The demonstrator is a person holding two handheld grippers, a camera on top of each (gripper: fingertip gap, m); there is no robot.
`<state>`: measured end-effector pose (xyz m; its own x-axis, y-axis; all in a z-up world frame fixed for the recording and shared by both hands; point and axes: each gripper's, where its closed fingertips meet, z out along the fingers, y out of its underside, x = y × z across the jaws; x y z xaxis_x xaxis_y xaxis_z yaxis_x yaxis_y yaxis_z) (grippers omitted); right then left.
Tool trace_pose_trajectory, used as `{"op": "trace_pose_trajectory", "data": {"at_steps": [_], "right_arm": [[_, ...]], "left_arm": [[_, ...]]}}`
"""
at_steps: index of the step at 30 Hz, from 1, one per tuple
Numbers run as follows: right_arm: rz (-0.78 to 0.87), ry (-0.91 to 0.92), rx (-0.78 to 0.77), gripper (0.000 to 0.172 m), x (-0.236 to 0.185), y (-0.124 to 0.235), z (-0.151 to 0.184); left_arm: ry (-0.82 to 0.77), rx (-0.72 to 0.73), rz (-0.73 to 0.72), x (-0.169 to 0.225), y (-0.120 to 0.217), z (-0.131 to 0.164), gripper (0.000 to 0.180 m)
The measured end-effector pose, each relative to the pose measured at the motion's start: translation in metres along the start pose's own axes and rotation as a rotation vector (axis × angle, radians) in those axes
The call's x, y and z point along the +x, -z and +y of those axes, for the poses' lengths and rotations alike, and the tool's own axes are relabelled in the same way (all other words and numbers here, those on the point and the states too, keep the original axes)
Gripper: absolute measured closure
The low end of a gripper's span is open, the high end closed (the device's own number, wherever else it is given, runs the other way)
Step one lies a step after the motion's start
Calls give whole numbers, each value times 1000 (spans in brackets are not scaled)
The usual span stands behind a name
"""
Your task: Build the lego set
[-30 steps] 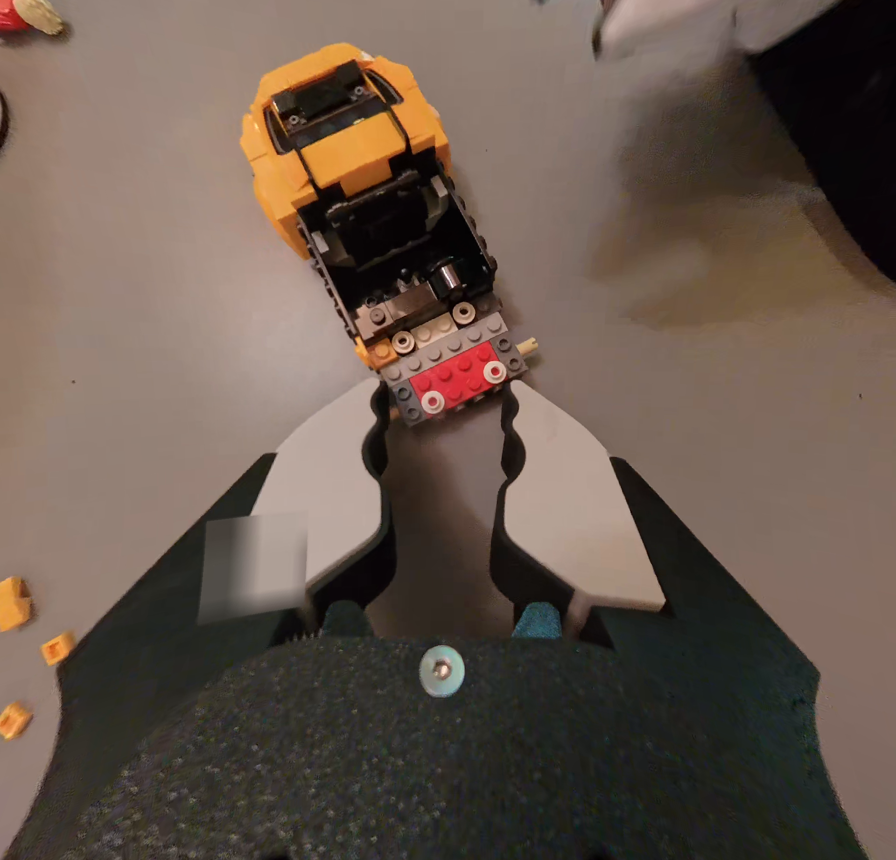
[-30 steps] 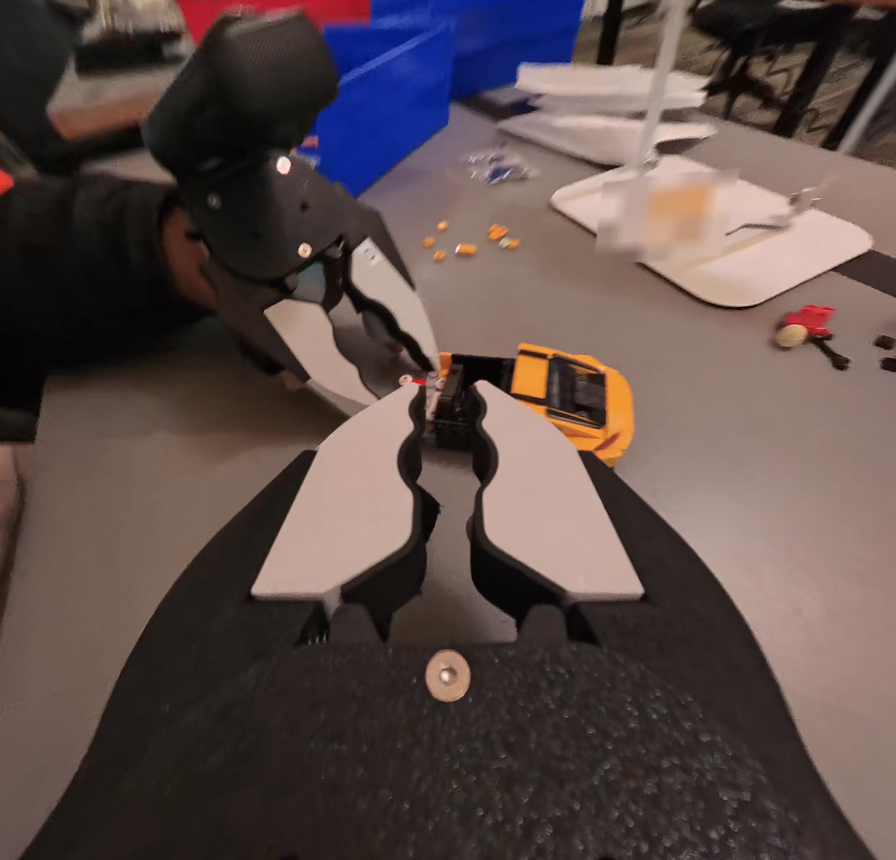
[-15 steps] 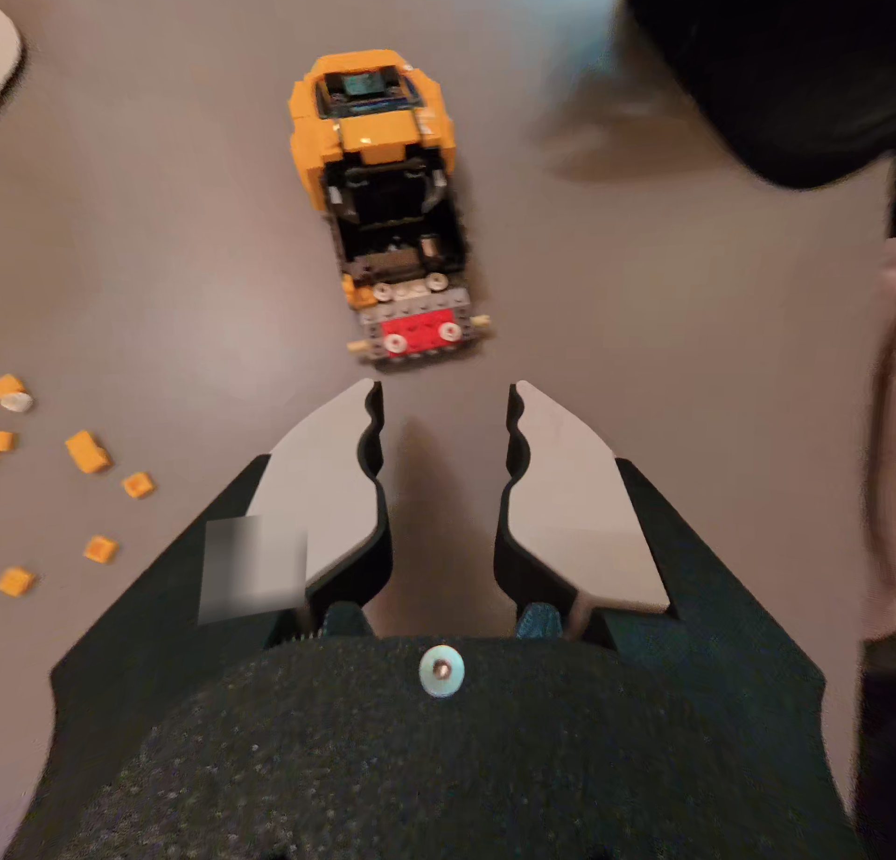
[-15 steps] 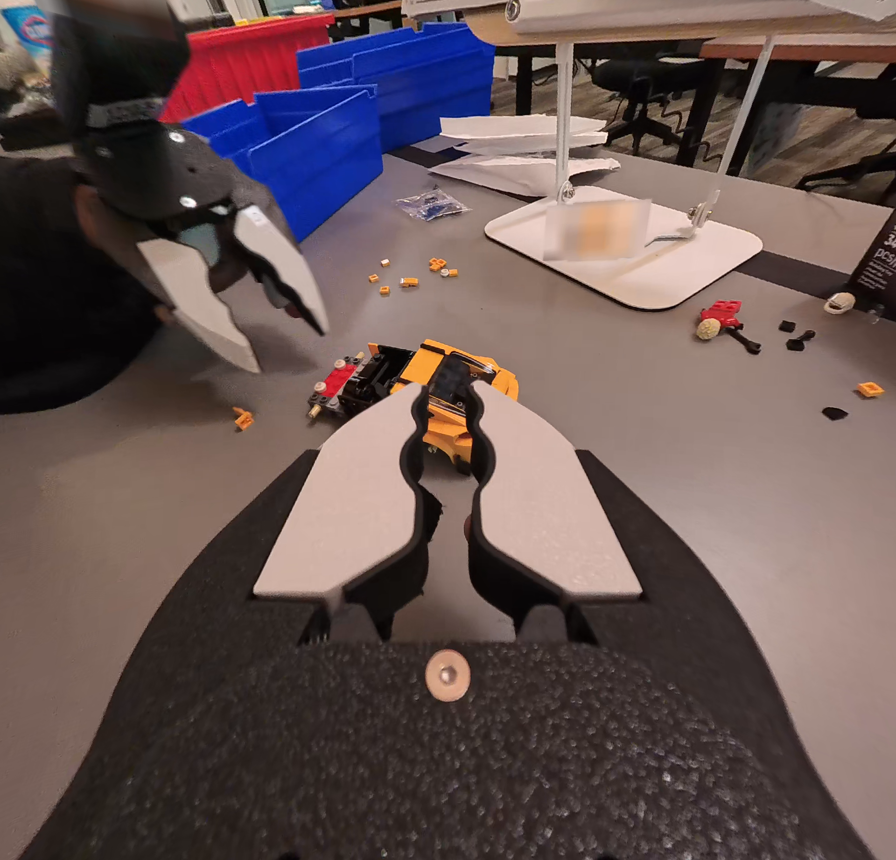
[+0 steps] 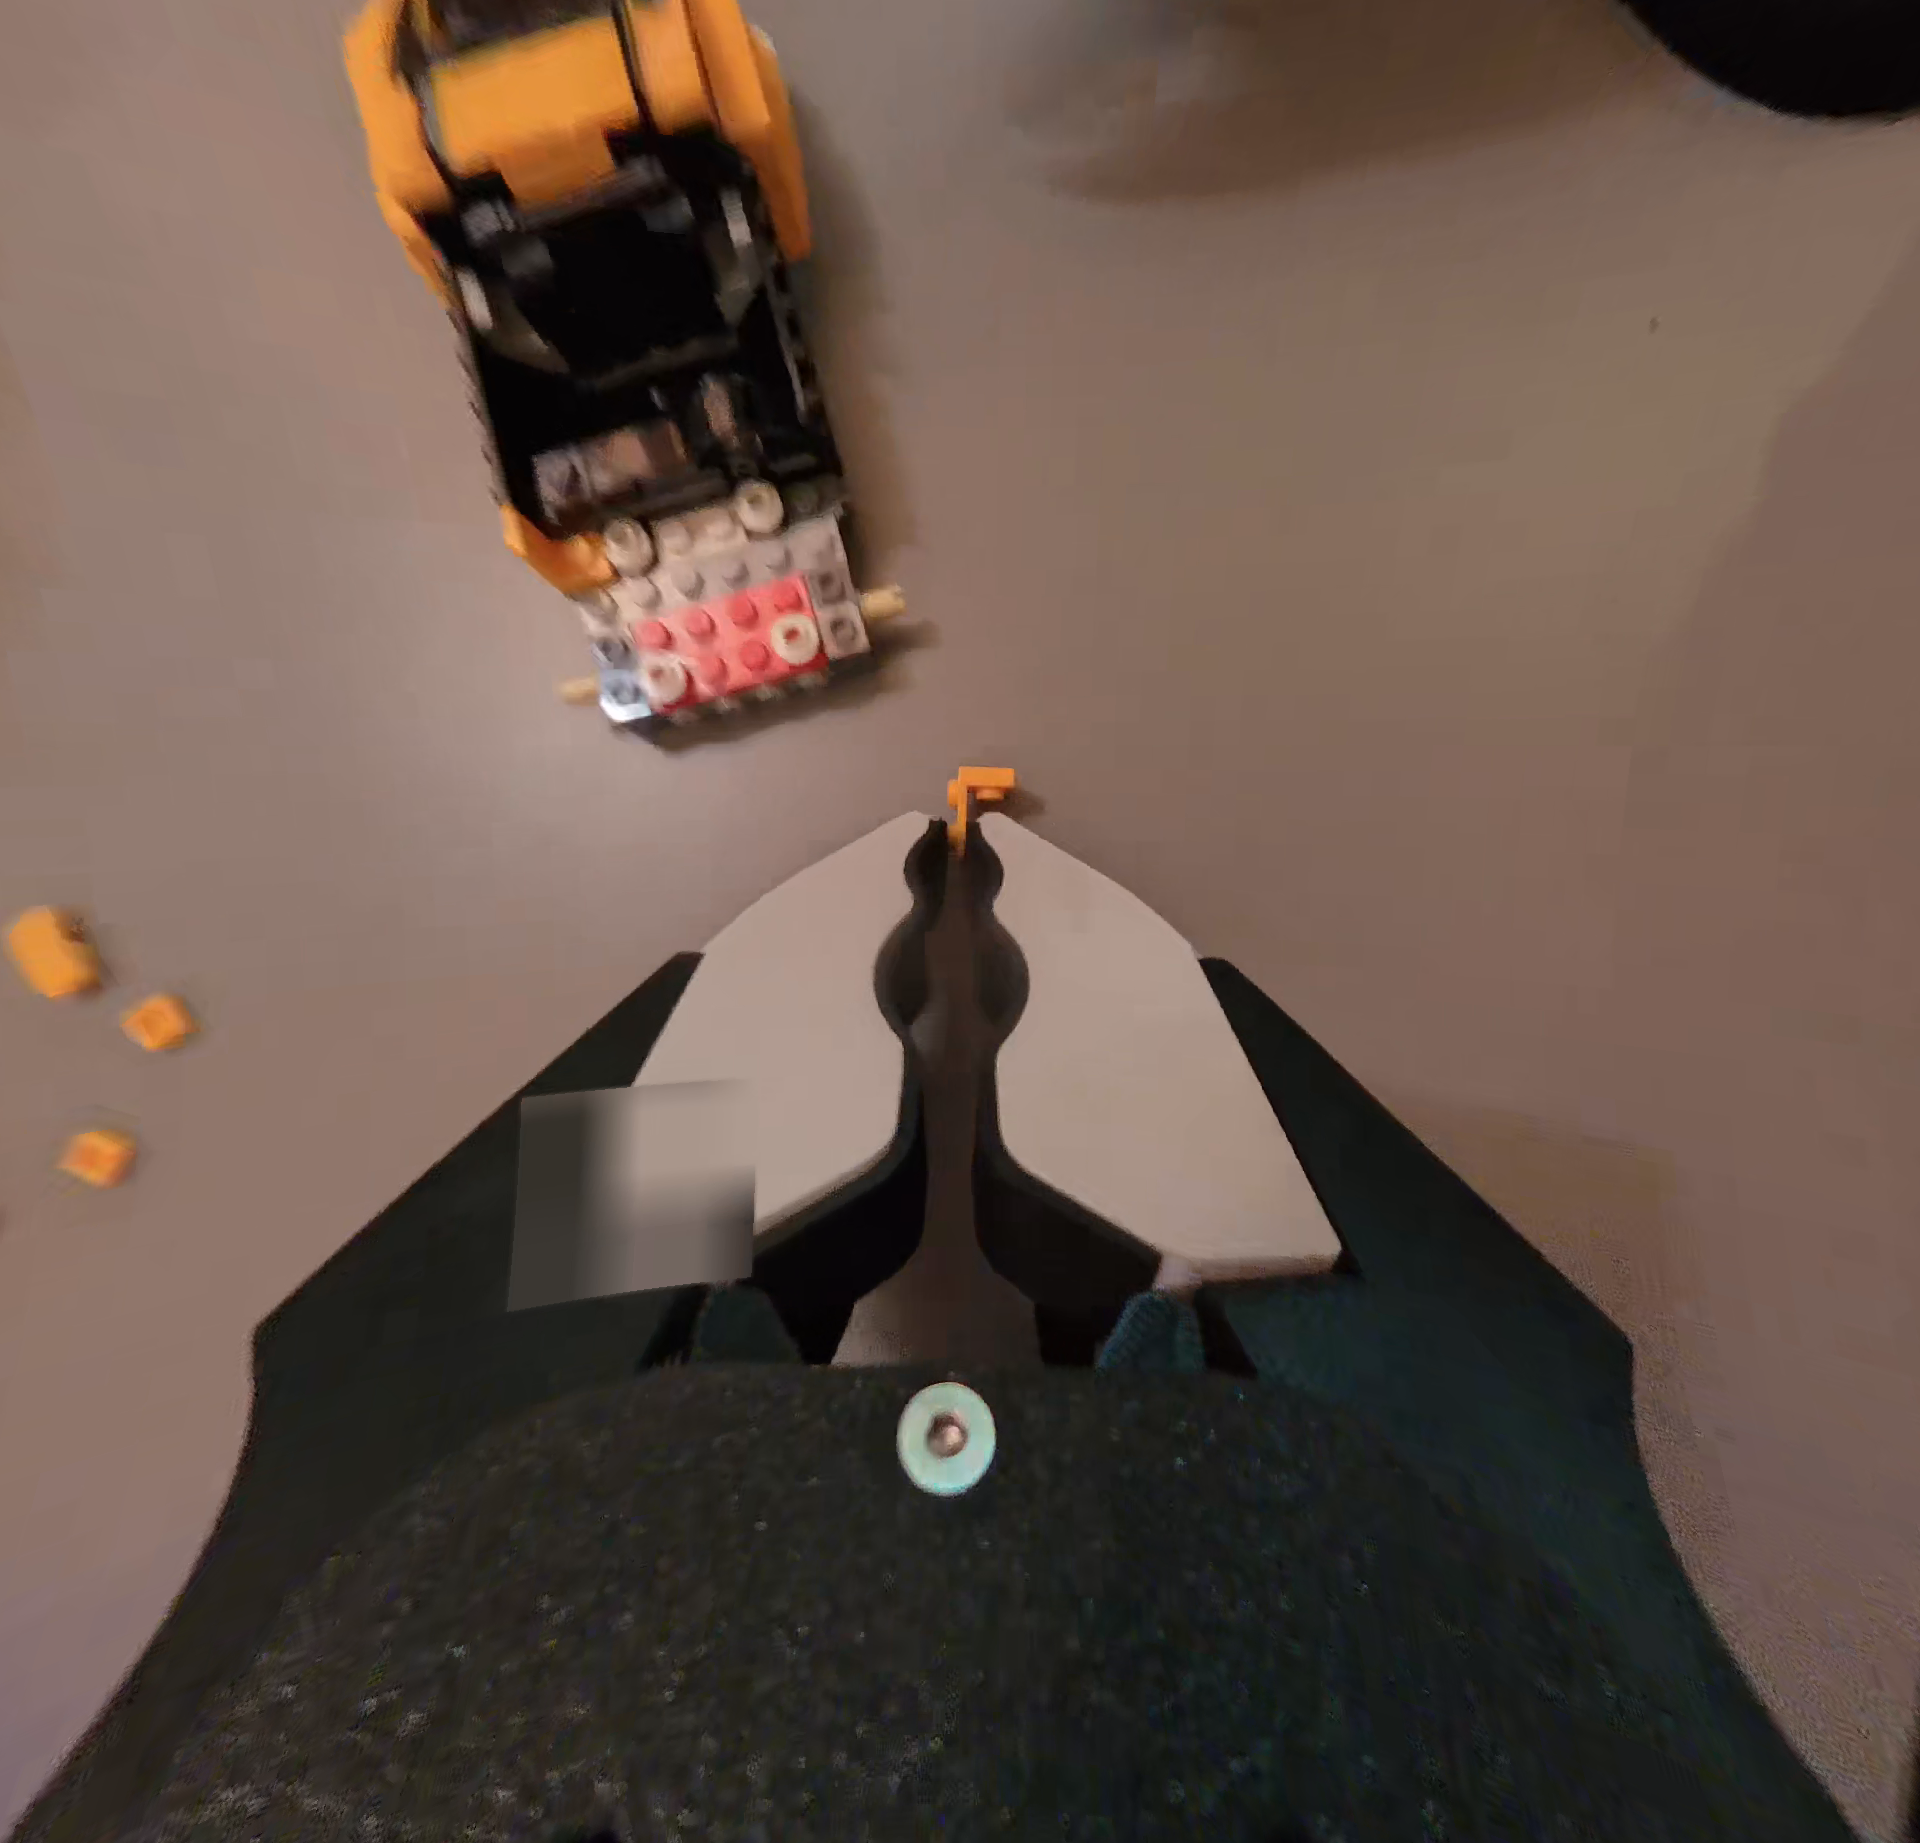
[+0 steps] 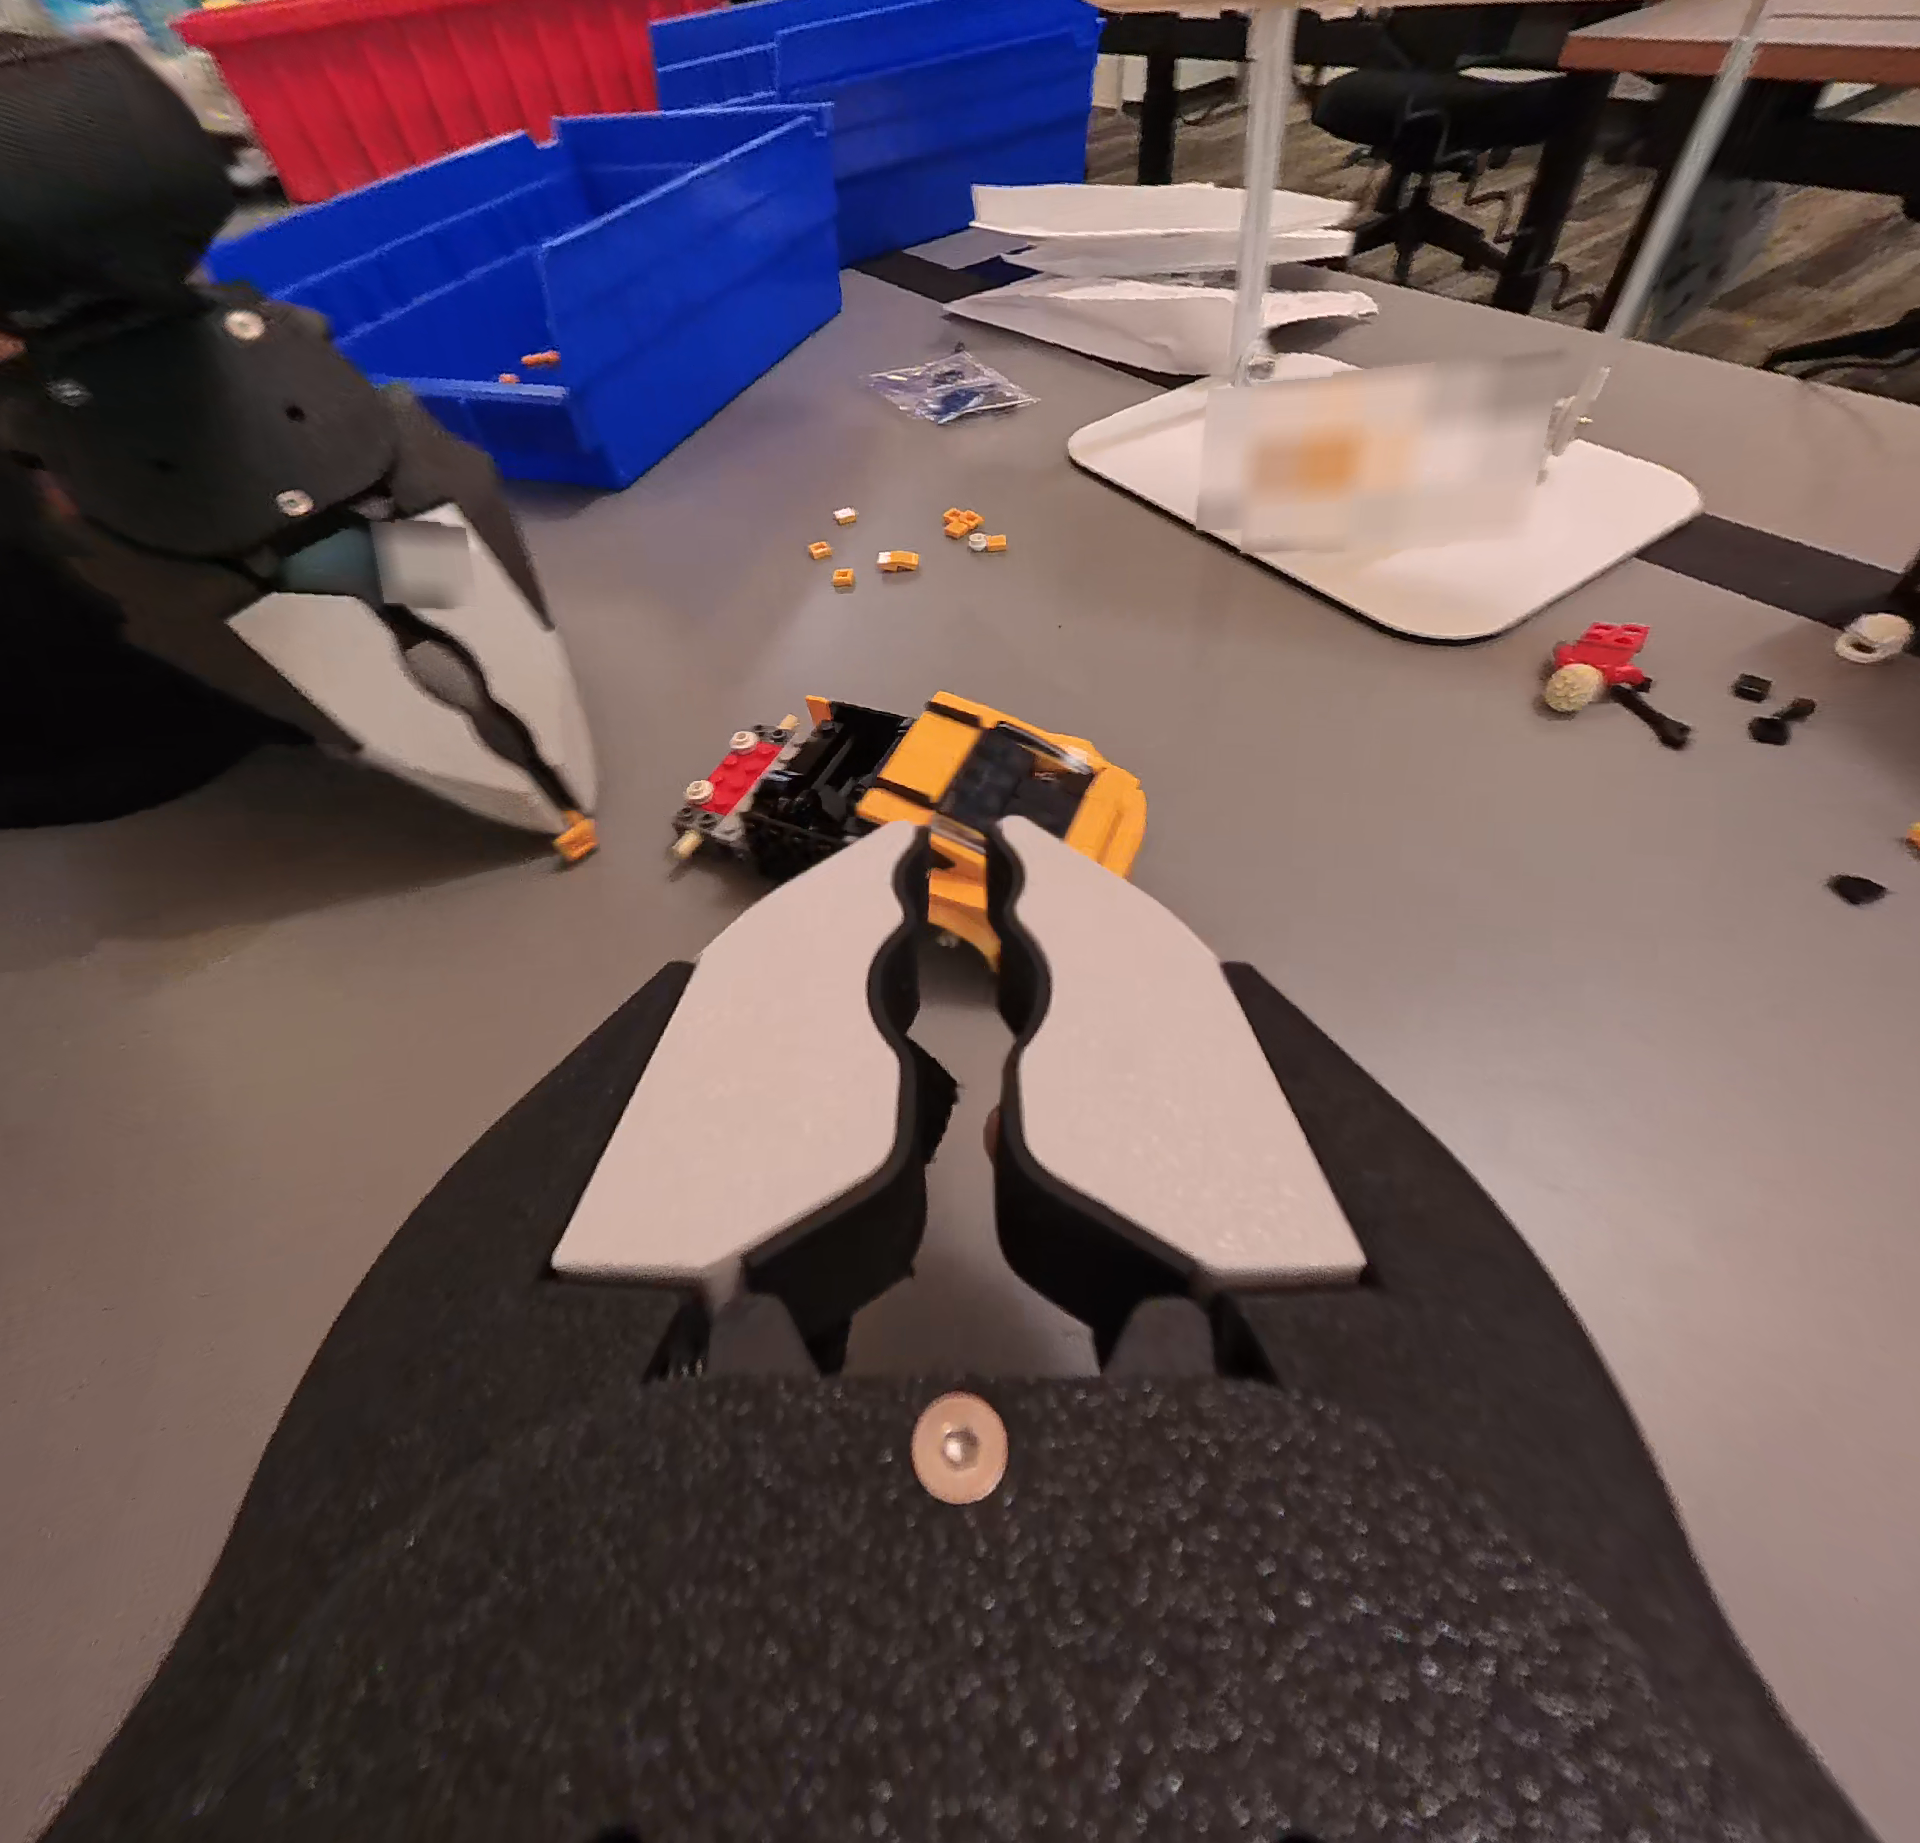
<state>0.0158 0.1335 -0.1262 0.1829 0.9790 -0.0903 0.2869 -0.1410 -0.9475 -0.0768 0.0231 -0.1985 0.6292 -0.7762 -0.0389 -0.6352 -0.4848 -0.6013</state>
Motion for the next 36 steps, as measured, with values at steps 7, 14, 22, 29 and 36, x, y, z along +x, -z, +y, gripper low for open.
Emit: {"op": "trace_pose_trajectory", "data": {"at_steps": [7, 14, 22, 29, 36], "right_arm": [[-310, 65, -17, 169, -64, 1, 0], [-430, -148, -65, 154, -75, -5, 2], [-374, -125, -85, 163, -66, -8, 8], [-210, 170, 124, 163, -54, 4, -18], [-2, 597, 150, 164, -53, 3, -15]], "left_arm": [[-342, 336, -147, 5, 14, -75, 178], [-623, 383, -355, 0, 6, -105, 177], [-658, 422, -383, 2, 3, -107, 177], [63, 608, 169, -5, 14, -106, 157], [532, 669, 599, 6, 21, -118, 160]]}}
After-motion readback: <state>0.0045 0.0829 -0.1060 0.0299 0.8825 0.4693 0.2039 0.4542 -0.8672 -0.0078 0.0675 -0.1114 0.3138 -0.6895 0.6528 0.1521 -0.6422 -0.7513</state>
